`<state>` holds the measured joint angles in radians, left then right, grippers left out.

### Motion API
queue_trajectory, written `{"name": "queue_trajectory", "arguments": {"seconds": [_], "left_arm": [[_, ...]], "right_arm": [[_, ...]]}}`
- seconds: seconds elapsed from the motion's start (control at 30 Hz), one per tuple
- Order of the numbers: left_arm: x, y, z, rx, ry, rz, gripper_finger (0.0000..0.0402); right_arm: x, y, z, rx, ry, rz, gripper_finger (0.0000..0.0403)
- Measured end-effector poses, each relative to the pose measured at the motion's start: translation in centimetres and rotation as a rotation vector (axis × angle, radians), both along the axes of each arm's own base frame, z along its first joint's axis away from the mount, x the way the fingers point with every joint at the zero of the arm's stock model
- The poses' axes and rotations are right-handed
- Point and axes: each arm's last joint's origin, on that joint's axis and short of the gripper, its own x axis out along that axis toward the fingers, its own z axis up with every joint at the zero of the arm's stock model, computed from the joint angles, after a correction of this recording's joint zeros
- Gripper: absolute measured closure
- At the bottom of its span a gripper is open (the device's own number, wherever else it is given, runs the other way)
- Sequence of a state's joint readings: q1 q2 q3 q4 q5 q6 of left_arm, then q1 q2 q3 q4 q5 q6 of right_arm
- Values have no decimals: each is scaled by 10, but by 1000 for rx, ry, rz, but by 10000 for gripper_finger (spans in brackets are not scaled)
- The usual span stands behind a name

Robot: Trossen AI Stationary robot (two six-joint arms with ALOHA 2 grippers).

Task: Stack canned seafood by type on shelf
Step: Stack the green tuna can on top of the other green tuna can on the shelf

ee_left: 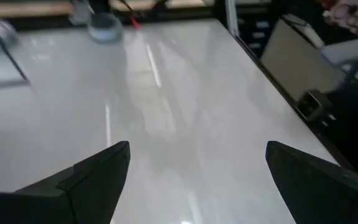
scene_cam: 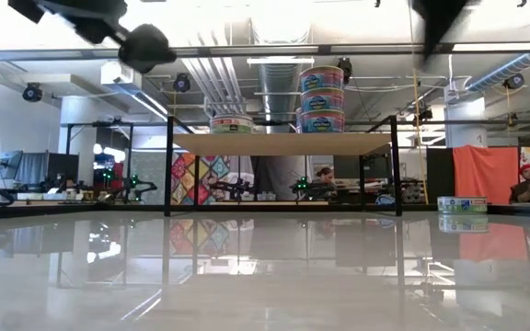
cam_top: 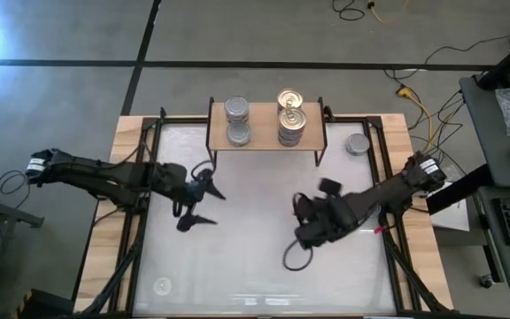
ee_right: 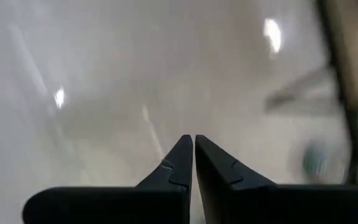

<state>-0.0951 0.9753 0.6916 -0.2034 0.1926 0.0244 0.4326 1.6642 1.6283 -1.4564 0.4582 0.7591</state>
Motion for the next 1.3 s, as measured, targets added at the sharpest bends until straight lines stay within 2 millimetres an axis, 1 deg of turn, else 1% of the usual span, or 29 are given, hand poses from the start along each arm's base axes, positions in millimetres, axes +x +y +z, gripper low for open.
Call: {"name": "queue_trajectory", "arguments": {"seconds": [0.1,0.17,0.27,0.37,0.47,0.57,0.63,0.83,1.0,1.13,1.23,1.3], "left_arm": [[-2,-7,-14,-46,26,-8,42],[-3,-10,-23,-71,26,-7,42],[-3,-11,-34,-92,26,19,42],[-3,-9,-43,-90,52,74,42],[-3,-8,-49,-76,67,115,42],[-1,-7,-55,-50,83,158,42],[0,-6,-57,-36,88,181,42],[7,-4,-56,7,69,262,42],[10,-4,-58,15,69,287,42],[10,-4,-59,14,70,288,42],[10,-4,-59,15,73,288,42],[10,-4,-60,15,76,288,42]], "right_arm": [[-19,3,-31,33,154,-132,390],[-30,0,-52,43,269,-185,390],[-49,-10,-85,22,437,-252,390],[-71,-26,-112,-1,615,-335,390],[-88,-42,-132,3,725,-408,390],[-101,-55,-146,0,811,-463,390],[-106,-61,-152,8,827,-488,390],[-104,-69,-171,101,749,-464,390],[-102,-70,-172,118,727,-461,391],[-84,-65,-163,160,643,-443,391],[-62,-58,-152,223,526,-402,391],[-43,-51,-140,273,422,-331,390]]}}
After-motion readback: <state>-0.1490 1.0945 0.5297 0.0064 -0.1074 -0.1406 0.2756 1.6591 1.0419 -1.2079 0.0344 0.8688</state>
